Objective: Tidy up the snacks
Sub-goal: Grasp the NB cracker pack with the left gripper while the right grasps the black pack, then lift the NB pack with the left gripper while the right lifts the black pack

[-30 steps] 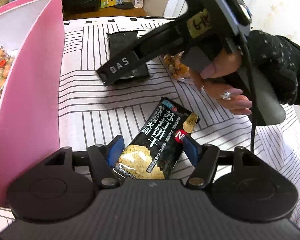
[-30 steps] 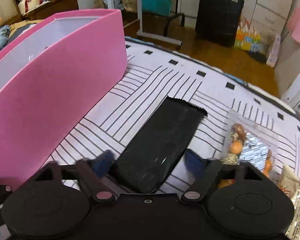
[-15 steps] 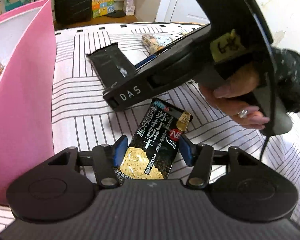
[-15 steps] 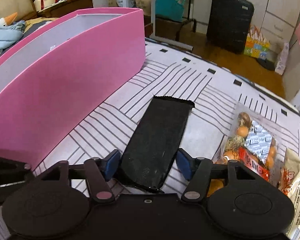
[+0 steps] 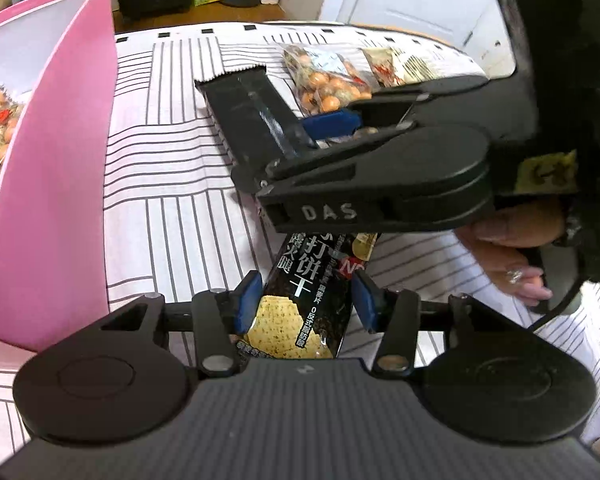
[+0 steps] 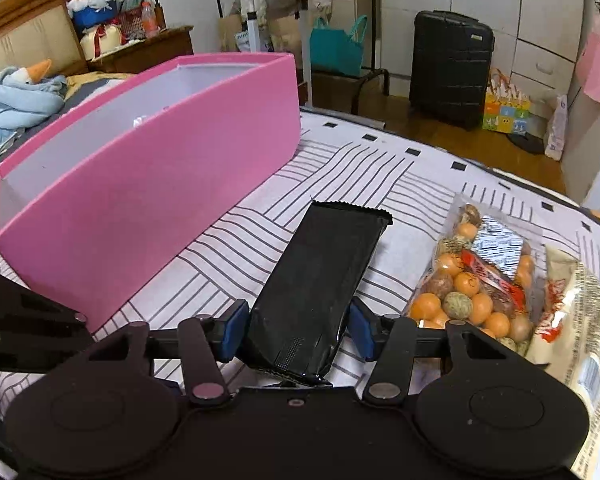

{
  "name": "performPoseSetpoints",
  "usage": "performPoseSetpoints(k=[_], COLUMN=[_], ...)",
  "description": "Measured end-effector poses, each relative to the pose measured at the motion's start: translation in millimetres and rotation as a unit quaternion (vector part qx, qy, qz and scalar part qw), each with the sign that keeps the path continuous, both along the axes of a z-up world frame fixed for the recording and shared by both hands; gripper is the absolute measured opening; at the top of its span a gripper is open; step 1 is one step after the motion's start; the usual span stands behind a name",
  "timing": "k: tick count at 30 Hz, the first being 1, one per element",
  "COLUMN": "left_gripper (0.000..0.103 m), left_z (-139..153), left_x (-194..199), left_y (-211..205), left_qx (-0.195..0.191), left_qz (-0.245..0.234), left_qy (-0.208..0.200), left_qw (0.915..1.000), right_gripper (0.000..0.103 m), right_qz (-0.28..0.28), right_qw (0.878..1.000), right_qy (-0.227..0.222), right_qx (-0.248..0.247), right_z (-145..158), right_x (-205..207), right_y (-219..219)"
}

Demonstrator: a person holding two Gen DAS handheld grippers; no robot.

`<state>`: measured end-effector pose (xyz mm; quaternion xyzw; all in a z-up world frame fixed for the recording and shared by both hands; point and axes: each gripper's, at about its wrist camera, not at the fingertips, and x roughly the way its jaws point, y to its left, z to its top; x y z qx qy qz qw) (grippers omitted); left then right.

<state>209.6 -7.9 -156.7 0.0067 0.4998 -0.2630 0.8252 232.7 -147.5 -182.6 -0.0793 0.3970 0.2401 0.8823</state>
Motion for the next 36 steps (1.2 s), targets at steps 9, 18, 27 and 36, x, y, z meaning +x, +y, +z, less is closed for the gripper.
performPoseSetpoints(k=[9,18,27,36], left_gripper=[0.053,0.048,0.048,0.048], left_z=[-13,-6,11,44], left_x=[-19,-13,-31,-60], left_y=[-20,-17,-3,25], left_qx=[0.071,0.08,0.078,0.107], left_qz=[-0.073,-0.055,-0.044,-0.025], left_qy=[-0.045,-0.02,0.015,-0.01], left_qw=[0.9938,0.9951,0.9959,0.9939], right_gripper=[0.059,0.058,0.058,0.058], right_qz=[-0.028,-0.015,-0.019,-0.01], right_qw=[0.999,0.999,0.999,0.998], right_qy=[0.032,0.026,0.031,0.054], right_qx=[0.01,0.018,0.004,0.02], right_z=[9,27,46,74], right_x=[-7,-41,-82,-111], right_y=[-11,-13,-17,-21])
